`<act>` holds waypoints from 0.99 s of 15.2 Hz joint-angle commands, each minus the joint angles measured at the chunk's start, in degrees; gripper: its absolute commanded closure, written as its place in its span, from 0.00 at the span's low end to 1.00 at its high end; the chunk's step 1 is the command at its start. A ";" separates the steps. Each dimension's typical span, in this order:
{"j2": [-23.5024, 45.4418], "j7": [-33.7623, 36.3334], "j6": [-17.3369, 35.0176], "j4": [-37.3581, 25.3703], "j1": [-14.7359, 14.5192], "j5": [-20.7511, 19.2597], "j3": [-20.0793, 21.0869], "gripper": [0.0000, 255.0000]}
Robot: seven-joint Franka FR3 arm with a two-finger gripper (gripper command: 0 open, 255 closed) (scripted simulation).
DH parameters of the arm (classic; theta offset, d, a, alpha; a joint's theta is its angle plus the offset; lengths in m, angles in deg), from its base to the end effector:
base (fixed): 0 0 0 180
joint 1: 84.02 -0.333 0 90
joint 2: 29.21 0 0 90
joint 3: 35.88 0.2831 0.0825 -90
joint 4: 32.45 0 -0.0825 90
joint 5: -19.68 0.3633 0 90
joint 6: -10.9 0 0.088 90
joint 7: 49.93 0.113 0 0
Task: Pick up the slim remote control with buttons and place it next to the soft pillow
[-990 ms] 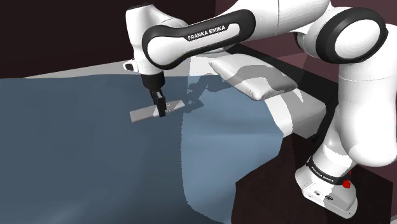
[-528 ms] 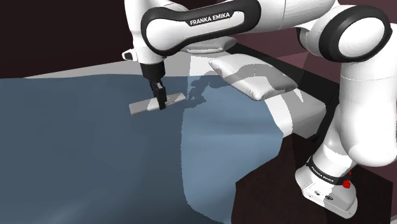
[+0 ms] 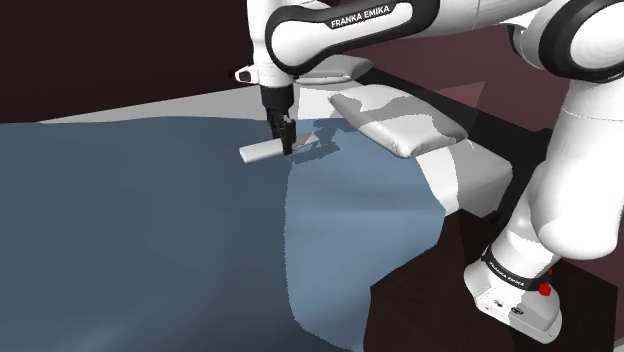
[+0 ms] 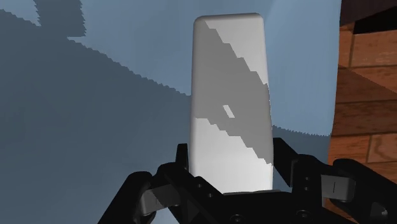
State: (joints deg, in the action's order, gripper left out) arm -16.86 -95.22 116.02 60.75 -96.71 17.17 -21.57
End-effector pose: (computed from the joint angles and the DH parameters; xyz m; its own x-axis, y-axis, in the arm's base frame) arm 0.5406 0.2597 0.4639 0.2986 0.9544 0.0071 0.9544 -0.2985 -0.0079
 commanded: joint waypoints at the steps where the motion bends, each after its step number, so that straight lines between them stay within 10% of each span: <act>1: -2.71 -2.75 0.77 3.36 1.77 0.84 -0.84 1.00; 15: -12.22 -21.69 3.00 15.03 11.95 3.12 -9.14 1.00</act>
State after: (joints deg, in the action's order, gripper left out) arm -28.68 -115.72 119.12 75.51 -85.31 20.26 -30.19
